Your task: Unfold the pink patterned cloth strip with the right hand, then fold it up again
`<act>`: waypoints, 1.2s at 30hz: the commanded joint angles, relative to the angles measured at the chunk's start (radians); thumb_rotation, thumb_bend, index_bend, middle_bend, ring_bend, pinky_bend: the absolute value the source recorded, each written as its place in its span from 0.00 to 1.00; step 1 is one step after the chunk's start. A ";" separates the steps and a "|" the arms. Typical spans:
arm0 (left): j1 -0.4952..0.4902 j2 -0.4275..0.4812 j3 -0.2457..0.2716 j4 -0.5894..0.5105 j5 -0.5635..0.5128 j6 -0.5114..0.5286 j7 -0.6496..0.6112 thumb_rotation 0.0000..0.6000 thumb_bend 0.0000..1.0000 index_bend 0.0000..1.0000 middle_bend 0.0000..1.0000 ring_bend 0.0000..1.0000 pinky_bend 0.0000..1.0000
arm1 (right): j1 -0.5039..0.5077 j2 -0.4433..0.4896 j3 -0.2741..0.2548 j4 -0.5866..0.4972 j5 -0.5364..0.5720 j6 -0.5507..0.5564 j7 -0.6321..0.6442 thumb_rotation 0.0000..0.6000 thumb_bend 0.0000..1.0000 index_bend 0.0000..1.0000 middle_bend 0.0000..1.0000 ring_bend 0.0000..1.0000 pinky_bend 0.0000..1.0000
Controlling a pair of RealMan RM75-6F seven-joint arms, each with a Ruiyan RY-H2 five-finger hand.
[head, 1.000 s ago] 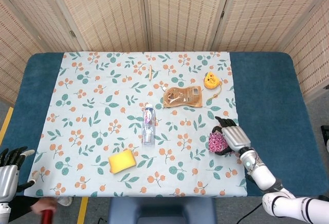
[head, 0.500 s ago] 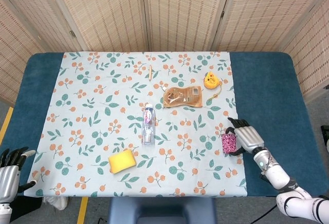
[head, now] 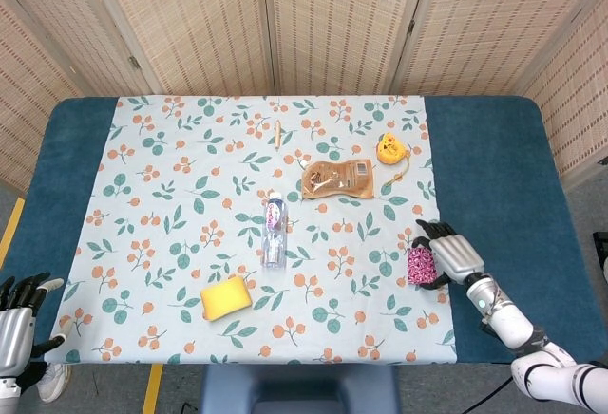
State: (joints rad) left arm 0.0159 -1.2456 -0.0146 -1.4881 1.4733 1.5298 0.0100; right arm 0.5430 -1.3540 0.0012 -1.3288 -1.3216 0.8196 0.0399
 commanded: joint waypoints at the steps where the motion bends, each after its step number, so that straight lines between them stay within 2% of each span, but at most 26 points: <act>1: 0.001 0.000 0.000 0.000 0.000 0.001 0.000 1.00 0.33 0.28 0.19 0.15 0.00 | -0.001 -0.002 0.001 0.003 -0.001 -0.001 0.004 0.85 0.17 0.26 0.02 0.00 0.00; 9: 0.002 0.000 0.001 0.001 0.000 0.000 0.001 1.00 0.33 0.28 0.19 0.15 0.00 | 0.000 -0.001 -0.003 0.017 -0.017 -0.007 0.012 0.84 0.17 0.25 0.02 0.00 0.00; 36: 0.003 0.007 0.000 -0.020 0.000 0.002 0.021 1.00 0.33 0.28 0.19 0.15 0.00 | 0.015 -0.018 -0.046 0.132 -0.170 0.032 0.106 0.85 0.17 0.22 0.02 0.00 0.00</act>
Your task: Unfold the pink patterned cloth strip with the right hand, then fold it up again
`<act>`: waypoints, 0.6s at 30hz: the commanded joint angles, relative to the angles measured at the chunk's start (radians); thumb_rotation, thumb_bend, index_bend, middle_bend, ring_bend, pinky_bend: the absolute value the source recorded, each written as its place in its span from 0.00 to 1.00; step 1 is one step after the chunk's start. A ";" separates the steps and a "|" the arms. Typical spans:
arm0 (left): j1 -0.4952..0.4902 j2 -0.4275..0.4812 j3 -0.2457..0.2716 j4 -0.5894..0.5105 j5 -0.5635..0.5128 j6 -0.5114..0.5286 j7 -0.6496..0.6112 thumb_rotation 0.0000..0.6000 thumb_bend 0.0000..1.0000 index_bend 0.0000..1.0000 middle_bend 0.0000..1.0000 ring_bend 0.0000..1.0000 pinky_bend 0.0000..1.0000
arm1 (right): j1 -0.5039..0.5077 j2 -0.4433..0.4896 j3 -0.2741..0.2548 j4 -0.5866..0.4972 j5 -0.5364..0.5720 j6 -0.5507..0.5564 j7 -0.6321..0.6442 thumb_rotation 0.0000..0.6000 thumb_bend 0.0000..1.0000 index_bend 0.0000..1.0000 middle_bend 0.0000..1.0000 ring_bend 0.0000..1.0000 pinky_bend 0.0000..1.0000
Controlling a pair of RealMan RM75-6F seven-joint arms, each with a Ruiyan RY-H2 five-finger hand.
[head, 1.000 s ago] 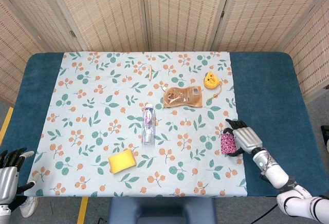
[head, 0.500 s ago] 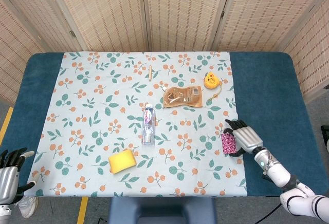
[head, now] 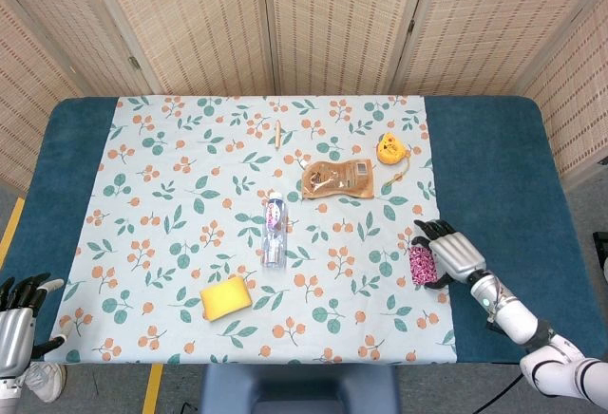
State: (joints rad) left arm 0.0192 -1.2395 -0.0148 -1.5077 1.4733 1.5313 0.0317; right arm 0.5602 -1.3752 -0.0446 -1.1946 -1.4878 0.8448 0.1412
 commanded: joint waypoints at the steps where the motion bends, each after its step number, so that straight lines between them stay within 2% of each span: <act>1: 0.001 0.002 -0.001 -0.001 -0.001 0.001 -0.001 1.00 0.33 0.28 0.19 0.15 0.00 | -0.004 0.008 0.000 -0.006 -0.004 0.014 0.007 0.85 0.17 0.22 0.02 0.00 0.00; 7: 0.001 0.007 -0.006 -0.001 -0.006 0.003 -0.009 1.00 0.33 0.28 0.19 0.15 0.00 | -0.047 0.084 0.020 -0.111 0.024 0.094 -0.014 0.85 0.17 0.21 0.02 0.00 0.00; 8: 0.000 0.007 -0.007 -0.001 -0.006 0.002 -0.011 1.00 0.33 0.28 0.19 0.15 0.00 | -0.065 0.103 0.028 -0.144 0.040 0.124 -0.022 0.85 0.17 0.21 0.02 0.00 0.00; 12: -0.004 0.007 -0.009 0.001 -0.002 0.001 -0.013 1.00 0.33 0.28 0.19 0.15 0.00 | -0.141 0.148 0.049 -0.224 0.074 0.263 -0.105 0.99 0.17 0.21 0.03 0.00 0.00; 18: -0.014 0.003 -0.019 -0.003 0.012 0.011 -0.007 1.00 0.33 0.28 0.19 0.15 0.00 | -0.264 0.199 0.049 -0.339 0.077 0.463 -0.170 1.00 0.17 0.21 0.04 0.00 0.00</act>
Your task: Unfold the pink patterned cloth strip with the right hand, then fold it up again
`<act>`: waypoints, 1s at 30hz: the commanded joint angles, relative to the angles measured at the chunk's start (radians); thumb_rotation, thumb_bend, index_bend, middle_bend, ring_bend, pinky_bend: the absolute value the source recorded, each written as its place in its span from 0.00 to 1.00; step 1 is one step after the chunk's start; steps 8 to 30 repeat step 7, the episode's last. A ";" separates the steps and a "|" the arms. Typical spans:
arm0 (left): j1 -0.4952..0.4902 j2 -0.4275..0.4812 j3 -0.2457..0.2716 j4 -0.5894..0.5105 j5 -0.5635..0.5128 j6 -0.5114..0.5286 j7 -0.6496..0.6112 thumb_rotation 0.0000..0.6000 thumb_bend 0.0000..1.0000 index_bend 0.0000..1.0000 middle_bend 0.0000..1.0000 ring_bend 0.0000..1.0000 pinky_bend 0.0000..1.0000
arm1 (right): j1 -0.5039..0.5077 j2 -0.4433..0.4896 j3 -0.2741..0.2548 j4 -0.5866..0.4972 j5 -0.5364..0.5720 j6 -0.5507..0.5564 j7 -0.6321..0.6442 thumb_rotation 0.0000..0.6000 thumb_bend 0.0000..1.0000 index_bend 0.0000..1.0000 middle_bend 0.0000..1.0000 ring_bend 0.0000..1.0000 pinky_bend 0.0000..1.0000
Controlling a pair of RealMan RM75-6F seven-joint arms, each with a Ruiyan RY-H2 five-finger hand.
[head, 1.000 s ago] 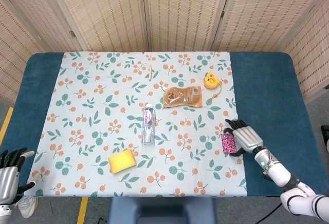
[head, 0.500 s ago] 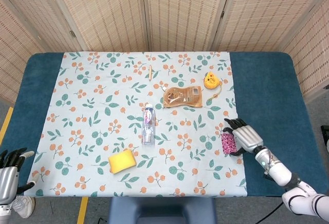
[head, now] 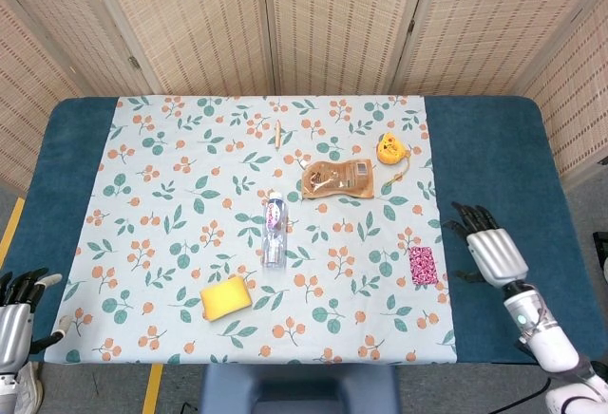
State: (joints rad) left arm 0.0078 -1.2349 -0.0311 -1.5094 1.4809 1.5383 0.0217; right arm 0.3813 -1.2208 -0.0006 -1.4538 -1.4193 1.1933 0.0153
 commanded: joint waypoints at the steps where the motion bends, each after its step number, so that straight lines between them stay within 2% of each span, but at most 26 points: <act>1: -0.004 -0.004 -0.005 -0.002 0.008 0.008 0.004 1.00 0.33 0.28 0.19 0.15 0.00 | -0.107 0.051 0.001 -0.091 -0.001 0.150 -0.044 1.00 0.17 0.21 0.05 0.00 0.00; 7: -0.015 -0.012 -0.012 -0.006 0.021 0.014 0.015 1.00 0.33 0.28 0.19 0.15 0.00 | -0.208 0.050 -0.009 -0.101 -0.036 0.304 -0.020 1.00 0.17 0.21 0.06 0.01 0.00; 30: -0.015 -0.012 -0.012 -0.006 0.021 0.014 0.015 1.00 0.33 0.28 0.19 0.15 0.00 | -0.208 0.050 -0.009 -0.101 -0.036 0.304 -0.020 1.00 0.17 0.21 0.06 0.01 0.00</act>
